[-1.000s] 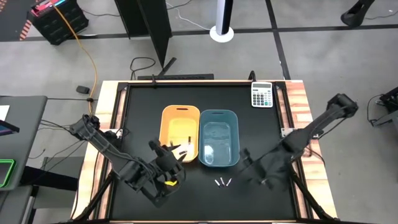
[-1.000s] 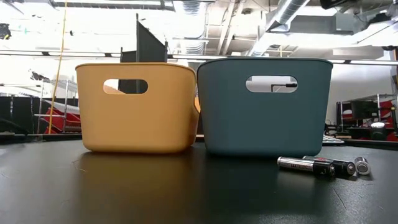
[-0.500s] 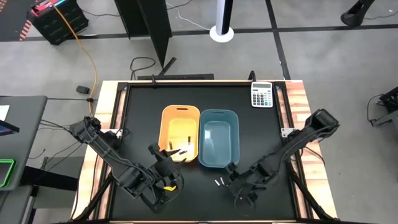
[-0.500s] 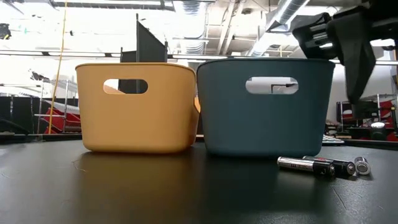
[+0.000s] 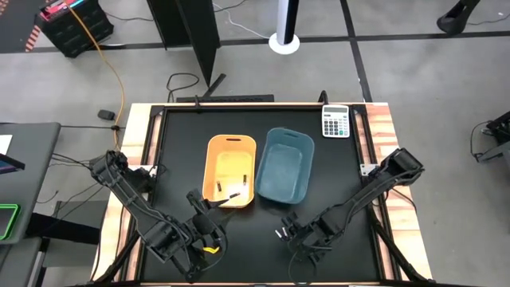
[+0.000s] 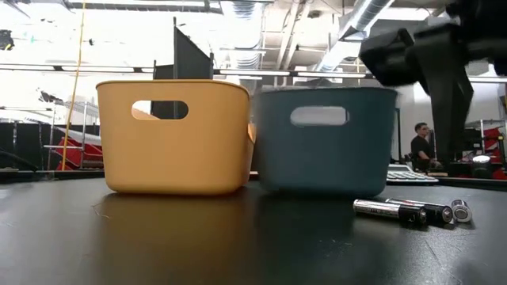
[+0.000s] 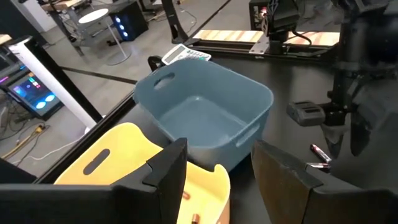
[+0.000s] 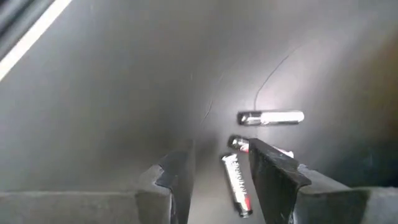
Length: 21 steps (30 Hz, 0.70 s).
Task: Sort batteries
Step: Put the right silver battery into the blue bin
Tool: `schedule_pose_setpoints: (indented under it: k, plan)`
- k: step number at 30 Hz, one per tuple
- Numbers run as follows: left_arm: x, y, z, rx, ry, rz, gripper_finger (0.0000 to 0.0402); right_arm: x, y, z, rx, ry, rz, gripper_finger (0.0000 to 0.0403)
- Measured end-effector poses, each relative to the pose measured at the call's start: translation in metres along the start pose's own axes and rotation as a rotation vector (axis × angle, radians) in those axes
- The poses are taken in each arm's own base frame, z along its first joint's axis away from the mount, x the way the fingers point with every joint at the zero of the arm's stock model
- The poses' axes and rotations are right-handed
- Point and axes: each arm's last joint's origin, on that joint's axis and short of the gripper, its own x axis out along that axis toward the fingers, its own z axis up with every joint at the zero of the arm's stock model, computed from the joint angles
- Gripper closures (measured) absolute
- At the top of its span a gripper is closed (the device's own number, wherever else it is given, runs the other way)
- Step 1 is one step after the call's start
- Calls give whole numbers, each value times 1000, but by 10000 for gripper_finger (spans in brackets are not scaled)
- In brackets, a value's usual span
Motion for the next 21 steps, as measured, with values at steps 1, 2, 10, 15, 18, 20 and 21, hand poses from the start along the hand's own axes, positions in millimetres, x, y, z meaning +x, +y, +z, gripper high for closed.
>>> schedule_pose_setpoints:
  k: [1,2,10,15,18,20,21]
  plan:
    - [0,0,0,0,0,0,229,-4,-1,2,2,-16,-3,235]
    - [0,0,0,0,0,0,229,-8,-2,4,4,-28,-9,235]
    - [0,0,0,1,1,1,229,-15,0,-2,-17,57,-18,234]
    - [0,0,0,3,1,1,229,-3,8,-6,-40,106,-10,234]
    - [0,0,0,3,1,1,229,2,10,-6,-47,113,-13,234]
    - [0,0,0,4,1,2,229,7,10,-8,-48,130,-22,234]
    - [0,0,0,3,1,1,229,9,9,-8,-46,136,-27,234]
